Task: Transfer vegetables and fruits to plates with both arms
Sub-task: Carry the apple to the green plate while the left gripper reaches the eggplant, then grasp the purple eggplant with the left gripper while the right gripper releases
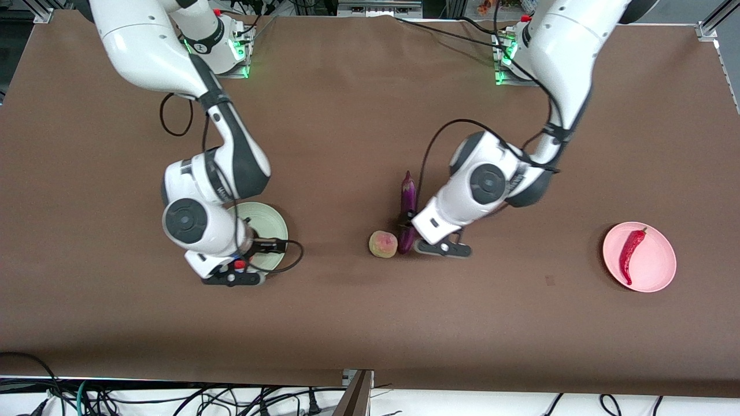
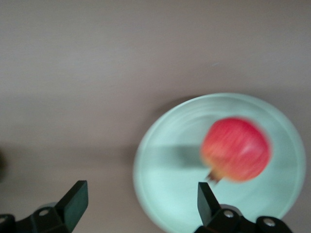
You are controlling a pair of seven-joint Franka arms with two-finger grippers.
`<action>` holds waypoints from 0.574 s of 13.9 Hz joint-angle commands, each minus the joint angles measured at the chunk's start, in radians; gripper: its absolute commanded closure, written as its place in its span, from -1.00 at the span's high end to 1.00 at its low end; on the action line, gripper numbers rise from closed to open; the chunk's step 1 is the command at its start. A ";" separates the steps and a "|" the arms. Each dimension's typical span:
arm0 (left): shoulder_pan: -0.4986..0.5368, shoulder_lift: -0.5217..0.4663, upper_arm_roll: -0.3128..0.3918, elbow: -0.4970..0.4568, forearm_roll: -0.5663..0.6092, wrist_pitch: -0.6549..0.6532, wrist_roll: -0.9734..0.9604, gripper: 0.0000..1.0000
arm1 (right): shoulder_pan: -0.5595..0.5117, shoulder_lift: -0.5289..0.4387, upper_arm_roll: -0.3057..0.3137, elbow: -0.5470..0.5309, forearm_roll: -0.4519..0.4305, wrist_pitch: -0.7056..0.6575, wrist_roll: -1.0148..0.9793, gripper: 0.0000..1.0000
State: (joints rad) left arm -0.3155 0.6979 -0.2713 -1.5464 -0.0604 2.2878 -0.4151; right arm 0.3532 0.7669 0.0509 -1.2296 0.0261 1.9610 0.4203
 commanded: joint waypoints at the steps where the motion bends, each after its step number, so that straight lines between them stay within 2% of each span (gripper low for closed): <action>1: -0.016 -0.035 0.014 -0.133 0.034 0.065 -0.013 1.00 | 0.079 -0.001 0.009 0.009 0.002 0.006 0.144 0.98; 4: -0.040 -0.026 0.014 -0.234 0.083 0.217 -0.016 1.00 | 0.150 -0.001 0.010 0.009 0.002 0.022 0.230 0.98; 5: -0.039 -0.028 0.014 -0.260 0.083 0.255 -0.016 0.86 | 0.170 -0.001 0.012 0.009 0.002 0.022 0.245 0.98; 6: -0.036 -0.034 0.014 -0.267 0.083 0.256 -0.017 0.04 | 0.193 -0.001 0.012 0.009 0.003 0.022 0.258 0.98; 7: -0.033 -0.038 0.012 -0.267 0.083 0.253 -0.024 -0.70 | 0.208 -0.001 0.012 0.007 0.003 0.022 0.268 0.98; 8: -0.031 -0.040 0.014 -0.267 0.083 0.251 -0.024 -1.00 | 0.220 -0.001 0.010 0.007 0.003 0.022 0.284 0.98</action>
State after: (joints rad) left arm -0.3455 0.7004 -0.2673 -1.7816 0.0029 2.5334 -0.4236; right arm 0.5563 0.7671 0.0624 -1.2273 0.0261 1.9832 0.6738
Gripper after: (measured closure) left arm 0.137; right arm 0.004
